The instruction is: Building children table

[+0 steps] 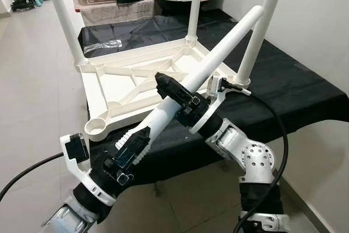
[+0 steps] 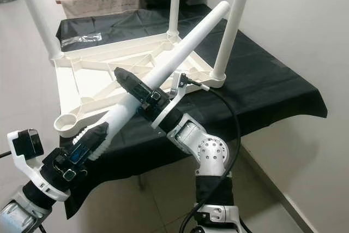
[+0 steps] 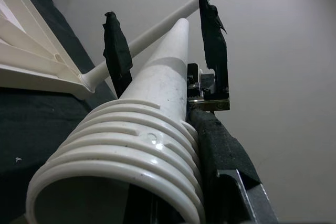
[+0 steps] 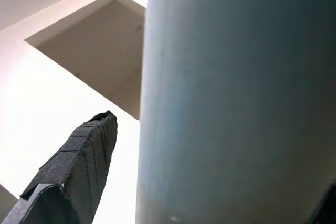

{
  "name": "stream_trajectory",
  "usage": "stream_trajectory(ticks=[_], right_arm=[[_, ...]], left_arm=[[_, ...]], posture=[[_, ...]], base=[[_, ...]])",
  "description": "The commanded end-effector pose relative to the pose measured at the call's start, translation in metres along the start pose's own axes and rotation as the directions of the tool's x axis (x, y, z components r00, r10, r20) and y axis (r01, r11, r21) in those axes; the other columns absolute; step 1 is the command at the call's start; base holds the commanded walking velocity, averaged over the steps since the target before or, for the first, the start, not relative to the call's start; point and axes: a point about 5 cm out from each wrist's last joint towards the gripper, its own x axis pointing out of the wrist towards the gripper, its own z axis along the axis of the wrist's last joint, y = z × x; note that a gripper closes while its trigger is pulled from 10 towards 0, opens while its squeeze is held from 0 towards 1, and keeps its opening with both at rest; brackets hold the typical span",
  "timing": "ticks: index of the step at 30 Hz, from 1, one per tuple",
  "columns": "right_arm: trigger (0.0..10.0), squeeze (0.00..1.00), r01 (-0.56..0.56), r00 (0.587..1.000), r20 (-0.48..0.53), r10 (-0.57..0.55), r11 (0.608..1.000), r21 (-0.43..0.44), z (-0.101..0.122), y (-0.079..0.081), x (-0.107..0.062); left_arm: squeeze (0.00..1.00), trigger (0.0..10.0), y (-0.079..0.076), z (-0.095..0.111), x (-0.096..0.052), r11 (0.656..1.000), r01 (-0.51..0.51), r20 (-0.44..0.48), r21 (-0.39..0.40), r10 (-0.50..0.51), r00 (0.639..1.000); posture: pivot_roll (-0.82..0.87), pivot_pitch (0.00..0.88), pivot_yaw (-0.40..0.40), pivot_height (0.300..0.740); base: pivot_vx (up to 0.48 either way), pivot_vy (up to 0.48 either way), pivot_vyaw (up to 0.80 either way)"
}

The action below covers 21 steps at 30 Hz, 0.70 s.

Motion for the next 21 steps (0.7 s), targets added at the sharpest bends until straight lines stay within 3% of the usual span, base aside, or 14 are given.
stream_trajectory(ticks=[1, 2, 21], right_arm=[[10.0, 0.0, -0.013, 1.0, -0.02, 0.013, 1.0, 0.003, -0.0044, 0.0022, 0.0016], [0.4, 0.0, -0.019, 1.0, -0.019, 0.019, 1.0, 0.006, -0.0047, 0.0029, 0.0019], [0.0, 0.0, -0.024, 1.0, -0.006, 0.024, 1.0, 0.013, -0.0047, 0.0051, 0.0032]], left_arm=[[0.0, 10.0, -0.0051, -0.0024, 0.0006, 1.0, 0.026, -0.015, -0.008, -0.026, 1.0], [0.0, 10.0, -0.0056, -0.0034, 0.0015, 1.0, 0.029, -0.016, -0.012, -0.029, 0.999], [0.0, 10.0, -0.0016, -0.0059, 0.0043, 1.0, -0.001, -0.03, -0.028, 0.0, 1.0]], posture=[[0.01, 0.105, -0.011, 0.74], [0.01, 0.106, -0.01, 0.74], [0.01, 0.103, -0.009, 0.74]], base=[[0.0, 0.0, 0.0], [0.0, 0.0, 0.0], [0.0, 0.0, 0.0]])
